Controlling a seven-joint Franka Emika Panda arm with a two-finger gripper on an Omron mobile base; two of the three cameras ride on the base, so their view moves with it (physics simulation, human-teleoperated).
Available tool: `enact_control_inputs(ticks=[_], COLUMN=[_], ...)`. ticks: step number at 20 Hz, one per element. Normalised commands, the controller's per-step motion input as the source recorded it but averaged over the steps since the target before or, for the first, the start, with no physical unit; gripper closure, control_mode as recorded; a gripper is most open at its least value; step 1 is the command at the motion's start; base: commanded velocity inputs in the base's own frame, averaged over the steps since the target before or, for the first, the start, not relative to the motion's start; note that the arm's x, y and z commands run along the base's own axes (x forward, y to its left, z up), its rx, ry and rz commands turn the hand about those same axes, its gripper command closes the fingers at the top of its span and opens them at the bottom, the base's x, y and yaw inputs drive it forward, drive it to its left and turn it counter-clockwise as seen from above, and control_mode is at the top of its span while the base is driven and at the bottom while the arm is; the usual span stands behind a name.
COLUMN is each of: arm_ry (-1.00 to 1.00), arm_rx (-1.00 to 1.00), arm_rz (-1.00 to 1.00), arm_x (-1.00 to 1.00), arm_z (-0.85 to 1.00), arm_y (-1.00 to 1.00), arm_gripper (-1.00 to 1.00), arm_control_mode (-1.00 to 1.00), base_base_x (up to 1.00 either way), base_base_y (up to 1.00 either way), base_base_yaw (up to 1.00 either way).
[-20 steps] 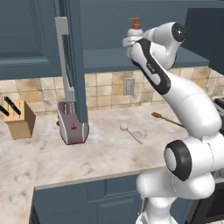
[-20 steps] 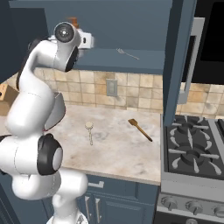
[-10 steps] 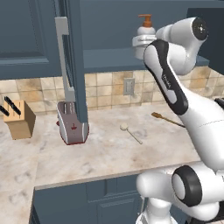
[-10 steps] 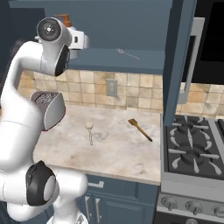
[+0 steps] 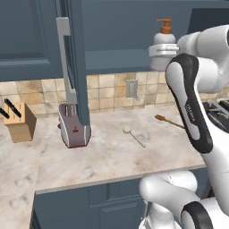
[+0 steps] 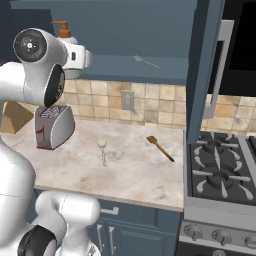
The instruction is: Pick the dish brush and soap dispenser from the cabinet and place them on the counter.
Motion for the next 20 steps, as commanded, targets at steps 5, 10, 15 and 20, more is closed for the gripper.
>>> enact_control_inputs(ticks=[5, 10, 15, 20], arm_ry=[0.0, 0.0, 0.0, -0.03], arm_rx=[0.02, 0.0, -0.01, -0.01], arm_rz=[-0.05, -0.05, -0.05, -0.04], arm_x=[-1.0, -0.68, -0.59, -0.47], arm_z=[-0.02, -0.3, -0.62, -0.84], arm_y=[-0.04, -0.01, 0.0, 0.03], arm_gripper=[1.0, 1.0, 1.0, 1.0], arm_control_mode=[-1.0, -1.0, -1.0, -1.0], base_base_x=[0.0, 0.0, 0.0, 0.0], base_base_y=[0.0, 0.0, 0.0, 0.0], base_base_yaw=[0.0, 0.0, 0.0, 0.0])
